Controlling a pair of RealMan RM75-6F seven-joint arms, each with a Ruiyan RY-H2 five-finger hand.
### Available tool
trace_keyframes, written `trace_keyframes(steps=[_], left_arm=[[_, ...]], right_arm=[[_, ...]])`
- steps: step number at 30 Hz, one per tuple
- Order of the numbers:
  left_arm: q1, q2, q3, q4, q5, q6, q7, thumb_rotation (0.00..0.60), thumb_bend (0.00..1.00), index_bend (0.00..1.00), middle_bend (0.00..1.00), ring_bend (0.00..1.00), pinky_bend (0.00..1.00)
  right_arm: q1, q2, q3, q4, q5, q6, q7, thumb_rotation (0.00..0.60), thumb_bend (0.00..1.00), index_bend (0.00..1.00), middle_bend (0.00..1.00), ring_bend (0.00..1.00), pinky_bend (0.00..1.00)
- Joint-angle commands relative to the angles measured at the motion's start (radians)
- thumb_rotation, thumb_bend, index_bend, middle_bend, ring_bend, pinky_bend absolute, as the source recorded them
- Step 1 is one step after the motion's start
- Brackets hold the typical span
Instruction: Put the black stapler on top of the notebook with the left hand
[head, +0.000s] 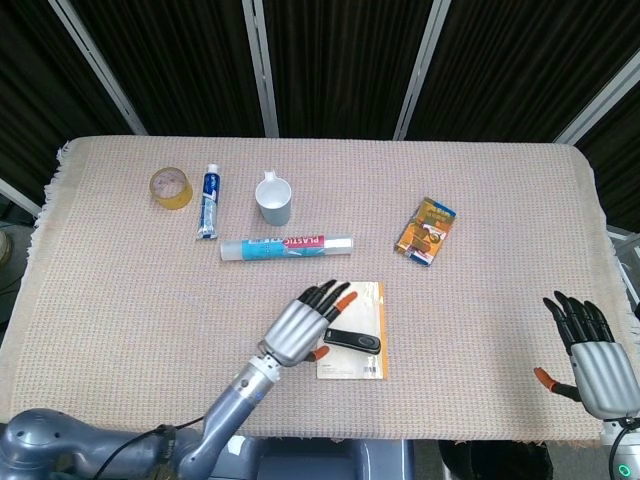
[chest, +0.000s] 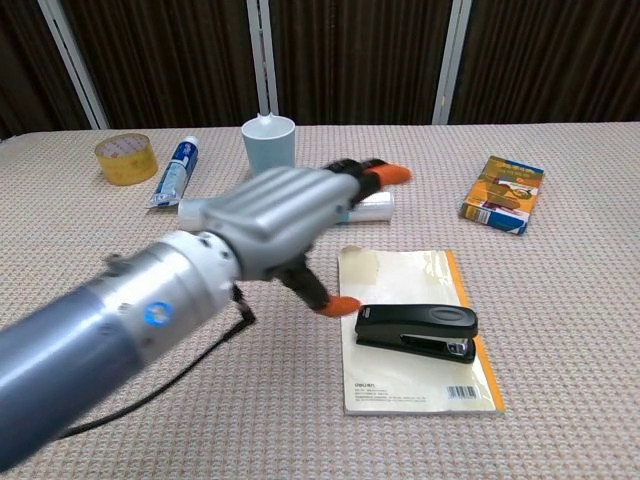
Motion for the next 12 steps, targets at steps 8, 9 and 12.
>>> trace_keyframes(steps=[8,9,12], left_arm=[[0.403,0.428,0.291,-0.136,0.162,0.475,0.015,0.6,0.21,0.0,0.0,0.0,0.17],[0.433,0.432,0.301,-0.112,0.166,0.503,-0.012,0.6,0.21,0.0,0.0,0.0,0.17],[0.499,0.444,0.319,-0.057,0.154,0.54,-0.081,0.6,0.22,0.0,0.0,0.0,0.15]], right_arm=[[-0.003,-0.024,0.003,-0.012,0.007,-0.001,-0.077,0.6,0.12,0.0,0.0,0.0,0.0],[-0.001,-0.028,0.004,-0.013,0.012,-0.007,-0.088,0.6,0.12,0.0,0.0,0.0,0.0],[0.005,-0.043,0.009,-0.016,0.03,-0.024,-0.123,0.6,0.12,0.0,0.0,0.0,0.0]])
